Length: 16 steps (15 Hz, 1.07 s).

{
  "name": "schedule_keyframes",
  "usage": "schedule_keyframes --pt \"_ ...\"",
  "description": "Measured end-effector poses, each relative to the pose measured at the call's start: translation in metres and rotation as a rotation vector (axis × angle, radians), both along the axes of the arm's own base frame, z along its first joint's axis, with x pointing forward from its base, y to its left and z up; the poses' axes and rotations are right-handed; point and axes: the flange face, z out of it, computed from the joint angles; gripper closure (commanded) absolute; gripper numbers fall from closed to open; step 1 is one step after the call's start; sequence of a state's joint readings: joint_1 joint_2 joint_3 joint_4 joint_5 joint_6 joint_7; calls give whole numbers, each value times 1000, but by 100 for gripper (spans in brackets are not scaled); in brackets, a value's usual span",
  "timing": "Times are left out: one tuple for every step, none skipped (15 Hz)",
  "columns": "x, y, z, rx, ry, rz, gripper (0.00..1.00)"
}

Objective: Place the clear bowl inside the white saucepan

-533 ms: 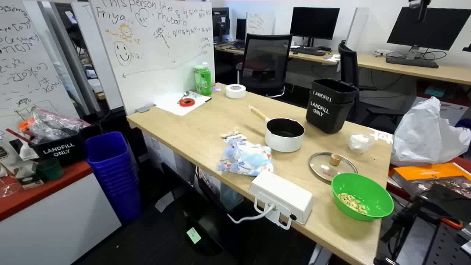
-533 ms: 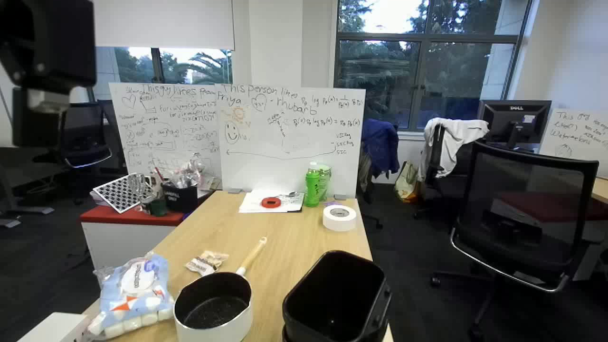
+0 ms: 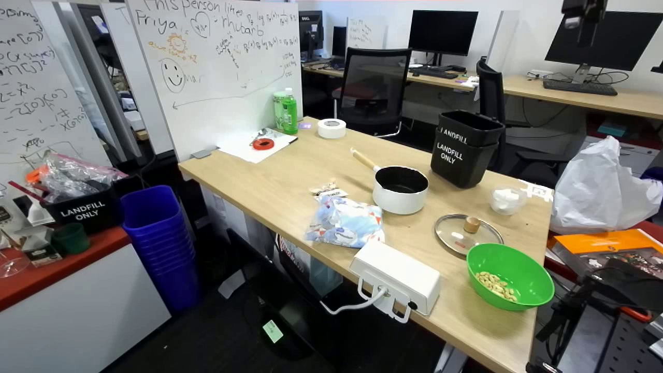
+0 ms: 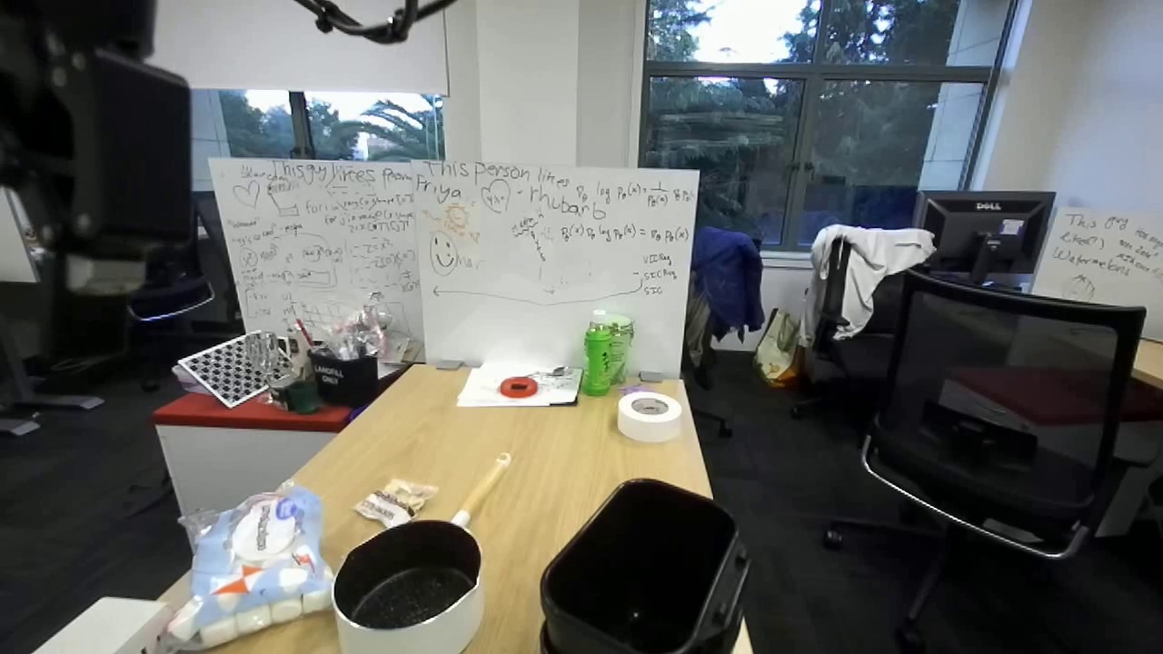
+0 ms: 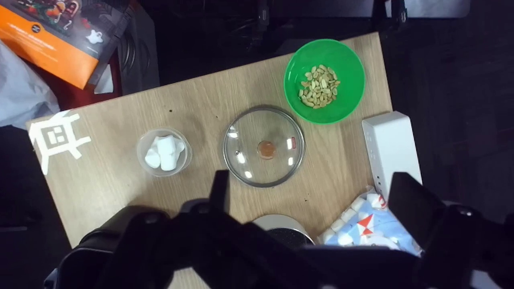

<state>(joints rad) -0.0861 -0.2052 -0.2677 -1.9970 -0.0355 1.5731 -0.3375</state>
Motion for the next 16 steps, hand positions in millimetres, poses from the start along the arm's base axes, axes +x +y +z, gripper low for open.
schedule_keyframes --pt "1 -3 -11 9 -9 -47 0" --pt "2 -6 -21 17 -16 -93 0" --pt "2 -9 -32 22 -24 -143 0" --pt "2 -10 -43 25 -29 -183 0" --pt "1 -12 -53 18 -35 -213 0" --pt "0 -12 -62 3 -34 -219 0" --pt "-2 -12 -67 -6 -32 -217 0" --pt "-2 -11 -68 -10 -36 -217 0" --pt "-2 -11 -66 -12 -41 -217 0" --pt "-3 -11 -64 -12 -45 -218 0" --pt "-3 -10 -63 -12 -48 -218 0" --pt "-3 -10 -63 -12 -48 -218 0" --pt "-3 -10 -63 -8 -47 -219 0" --pt "-2 -10 -67 -5 -41 -221 0" --pt "0 -10 -72 -2 -33 -228 0" --pt "4 -12 -82 -1 -26 -249 0"
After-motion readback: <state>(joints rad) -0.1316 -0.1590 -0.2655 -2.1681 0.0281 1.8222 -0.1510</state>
